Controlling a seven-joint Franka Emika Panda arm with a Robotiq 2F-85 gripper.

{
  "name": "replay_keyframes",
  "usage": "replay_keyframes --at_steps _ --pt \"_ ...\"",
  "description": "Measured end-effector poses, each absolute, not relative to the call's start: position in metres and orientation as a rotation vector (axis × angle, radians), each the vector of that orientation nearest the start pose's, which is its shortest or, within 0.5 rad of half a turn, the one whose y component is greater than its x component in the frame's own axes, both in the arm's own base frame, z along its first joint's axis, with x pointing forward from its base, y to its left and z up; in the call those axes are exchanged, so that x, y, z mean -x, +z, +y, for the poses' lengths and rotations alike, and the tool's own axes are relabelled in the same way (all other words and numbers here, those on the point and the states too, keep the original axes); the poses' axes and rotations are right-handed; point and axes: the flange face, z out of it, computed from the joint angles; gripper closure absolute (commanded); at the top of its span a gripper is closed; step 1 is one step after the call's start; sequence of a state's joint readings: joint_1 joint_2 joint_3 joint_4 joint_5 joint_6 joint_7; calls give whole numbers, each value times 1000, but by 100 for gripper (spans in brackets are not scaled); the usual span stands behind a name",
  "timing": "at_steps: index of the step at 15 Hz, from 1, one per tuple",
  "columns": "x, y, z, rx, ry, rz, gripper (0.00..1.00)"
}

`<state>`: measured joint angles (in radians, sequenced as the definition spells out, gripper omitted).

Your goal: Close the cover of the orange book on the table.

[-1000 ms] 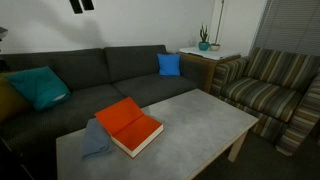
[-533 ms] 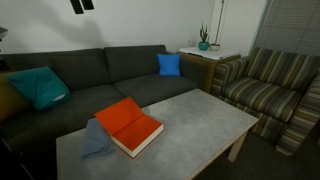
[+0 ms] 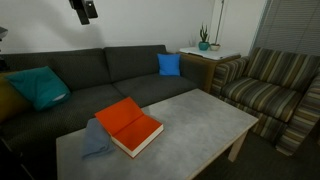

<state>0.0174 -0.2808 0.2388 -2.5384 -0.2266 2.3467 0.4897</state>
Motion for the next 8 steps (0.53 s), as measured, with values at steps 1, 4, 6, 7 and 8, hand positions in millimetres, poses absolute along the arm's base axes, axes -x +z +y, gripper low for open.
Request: replay_keyframes --at_steps 1,4,6,7,8 --pt "-427 371 107 3323 -239 141 0" --pt "-437 350 108 3332 -189 114 0" --pt "-447 337 111 3324 -179 91 0" --pt "-453 331 113 3318 -174 81 0" --pt "-459 325 115 3310 -166 73 0"
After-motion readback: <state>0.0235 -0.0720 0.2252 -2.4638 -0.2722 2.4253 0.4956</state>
